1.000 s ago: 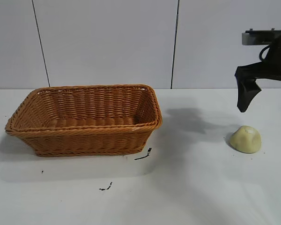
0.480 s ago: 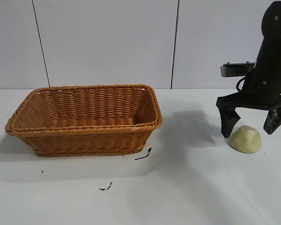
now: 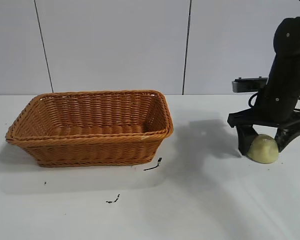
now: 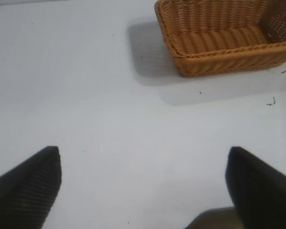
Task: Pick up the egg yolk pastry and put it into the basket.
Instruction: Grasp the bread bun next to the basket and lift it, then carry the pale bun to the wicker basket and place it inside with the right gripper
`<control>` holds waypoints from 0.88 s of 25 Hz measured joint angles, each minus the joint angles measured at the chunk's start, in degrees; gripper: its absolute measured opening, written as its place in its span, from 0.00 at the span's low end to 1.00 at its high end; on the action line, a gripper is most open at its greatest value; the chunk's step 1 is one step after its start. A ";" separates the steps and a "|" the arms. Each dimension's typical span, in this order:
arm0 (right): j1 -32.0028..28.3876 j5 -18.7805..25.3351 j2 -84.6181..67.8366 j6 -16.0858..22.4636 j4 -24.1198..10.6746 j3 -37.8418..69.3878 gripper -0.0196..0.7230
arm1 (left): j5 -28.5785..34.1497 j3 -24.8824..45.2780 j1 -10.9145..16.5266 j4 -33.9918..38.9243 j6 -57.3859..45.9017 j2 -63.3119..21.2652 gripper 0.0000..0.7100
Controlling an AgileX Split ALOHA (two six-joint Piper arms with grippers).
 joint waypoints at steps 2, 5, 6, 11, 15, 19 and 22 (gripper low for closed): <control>0.00 0.27 0.00 0.00 0.00 0.00 0.41 | 0.00 0.00 0.00 0.00 0.00 0.00 0.98; 0.00 0.97 -0.31 0.00 0.00 0.00 0.36 | 0.00 0.00 0.00 0.00 0.00 0.00 0.98; 0.00 1.22 -0.88 0.00 0.00 0.00 0.35 | 0.00 0.00 0.00 0.00 0.00 0.00 0.98; 0.00 5.74 -6.67 -0.49 0.05 -3.14 0.34 | 0.00 0.00 0.00 0.00 0.00 0.00 0.98; 0.05 11.56 -10.19 -0.44 0.24 -9.47 0.34 | 0.00 0.00 0.00 0.00 0.00 0.00 0.98; 1.98 15.24 -10.14 0.00 0.11 -17.03 0.34 | 0.00 0.00 0.00 0.00 0.00 0.00 0.98; 5.98 15.98 -8.91 0.44 0.05 -22.98 0.34 | 0.00 0.00 0.00 0.00 0.00 0.00 0.98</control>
